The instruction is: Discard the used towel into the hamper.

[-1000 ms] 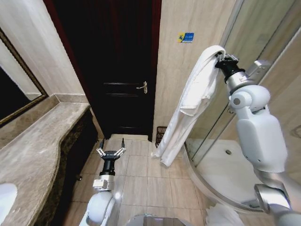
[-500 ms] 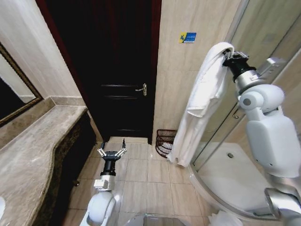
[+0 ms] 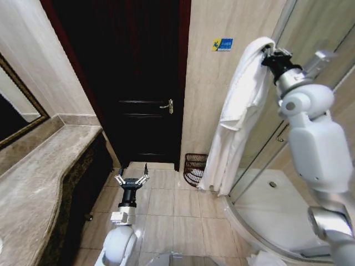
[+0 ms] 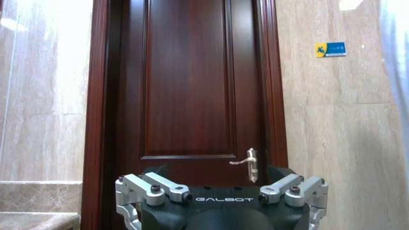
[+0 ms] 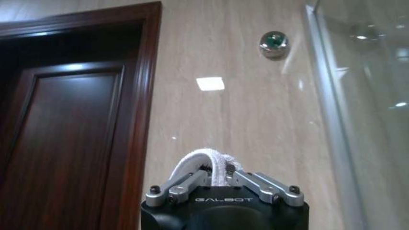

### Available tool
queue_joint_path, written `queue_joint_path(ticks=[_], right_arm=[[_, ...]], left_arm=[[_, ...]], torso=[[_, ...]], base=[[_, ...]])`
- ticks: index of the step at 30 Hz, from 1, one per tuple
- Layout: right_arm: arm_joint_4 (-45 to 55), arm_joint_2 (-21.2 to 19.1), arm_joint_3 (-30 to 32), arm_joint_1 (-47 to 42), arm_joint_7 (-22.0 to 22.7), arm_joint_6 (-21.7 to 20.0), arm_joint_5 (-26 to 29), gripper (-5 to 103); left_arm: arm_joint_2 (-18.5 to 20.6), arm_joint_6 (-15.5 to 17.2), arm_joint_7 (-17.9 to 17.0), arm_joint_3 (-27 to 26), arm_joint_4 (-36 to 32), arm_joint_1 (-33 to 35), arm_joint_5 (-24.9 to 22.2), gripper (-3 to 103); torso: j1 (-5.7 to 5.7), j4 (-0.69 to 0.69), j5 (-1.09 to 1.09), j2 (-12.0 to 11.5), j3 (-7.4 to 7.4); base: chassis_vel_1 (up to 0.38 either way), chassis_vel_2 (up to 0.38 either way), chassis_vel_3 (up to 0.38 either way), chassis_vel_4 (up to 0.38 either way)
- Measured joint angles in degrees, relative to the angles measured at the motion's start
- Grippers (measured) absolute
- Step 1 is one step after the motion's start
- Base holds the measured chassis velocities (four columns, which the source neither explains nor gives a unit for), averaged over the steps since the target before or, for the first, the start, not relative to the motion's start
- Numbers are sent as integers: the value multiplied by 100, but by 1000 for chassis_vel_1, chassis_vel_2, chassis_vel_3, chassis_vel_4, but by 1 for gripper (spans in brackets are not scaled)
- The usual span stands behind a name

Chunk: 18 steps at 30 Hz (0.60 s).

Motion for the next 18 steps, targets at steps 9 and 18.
queue_joint_path(ticks=[9, 18], right_arm=[[-1176, 599, -681, 1843, 100, 58, 83, 4], [-2114, 903, -1227, 3158, 125, 8, 170, 4]], left_arm=[[93, -20, -2, -209, -22, 18, -194, 100], [98, -107, 67, -360, -99, 53, -338, 100]], torso=[[1, 0, -3, 0, 0], [1, -1, -1, 0, -1]], base=[[0, 0, 0, 0], [0, 0, 0, 0]])
